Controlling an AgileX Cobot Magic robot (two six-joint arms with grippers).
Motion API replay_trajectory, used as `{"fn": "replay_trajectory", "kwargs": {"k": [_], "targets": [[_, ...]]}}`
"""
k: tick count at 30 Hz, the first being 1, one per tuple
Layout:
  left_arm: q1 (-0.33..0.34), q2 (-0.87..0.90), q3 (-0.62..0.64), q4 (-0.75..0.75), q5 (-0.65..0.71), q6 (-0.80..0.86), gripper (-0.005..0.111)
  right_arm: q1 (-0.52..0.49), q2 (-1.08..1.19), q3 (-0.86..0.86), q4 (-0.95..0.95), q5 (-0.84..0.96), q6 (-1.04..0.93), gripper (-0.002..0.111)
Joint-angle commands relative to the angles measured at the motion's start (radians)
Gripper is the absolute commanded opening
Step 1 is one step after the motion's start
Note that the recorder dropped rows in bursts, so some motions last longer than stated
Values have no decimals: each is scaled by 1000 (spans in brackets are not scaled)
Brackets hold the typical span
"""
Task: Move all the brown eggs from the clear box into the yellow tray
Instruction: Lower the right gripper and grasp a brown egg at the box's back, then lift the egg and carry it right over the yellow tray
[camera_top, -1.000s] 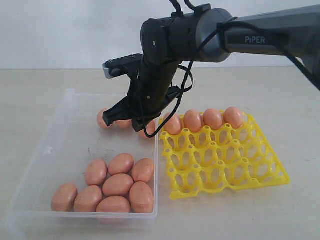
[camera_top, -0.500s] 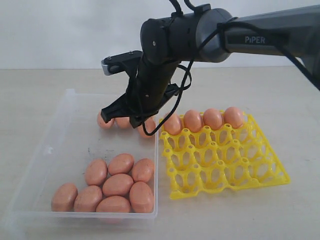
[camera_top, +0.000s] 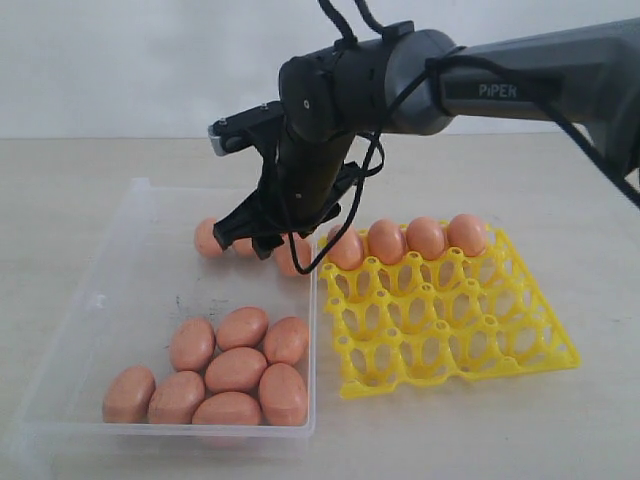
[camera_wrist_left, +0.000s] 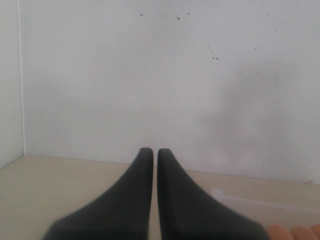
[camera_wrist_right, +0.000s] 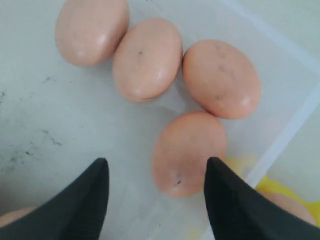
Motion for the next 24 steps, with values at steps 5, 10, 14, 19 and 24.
{"fn": "replay_trajectory", "kwargs": {"k": [5, 10, 14, 19, 24], "targets": [[-1, -2, -1, 4, 3, 5, 4, -3, 55, -6, -26, -1, 39, 50], [-1, -2, -1, 4, 3, 5, 4, -3, 70, -14, -23, -6, 39, 50], [-1, -2, -1, 4, 3, 5, 4, -3, 70, -22, 18, -83, 57, 50], [-1, -2, -1, 4, 3, 5, 4, -3, 70, -62, 19, -110, -4, 50], [-1, -2, -1, 4, 3, 5, 4, -3, 70, -79, 23, -111, -223, 50]]}}
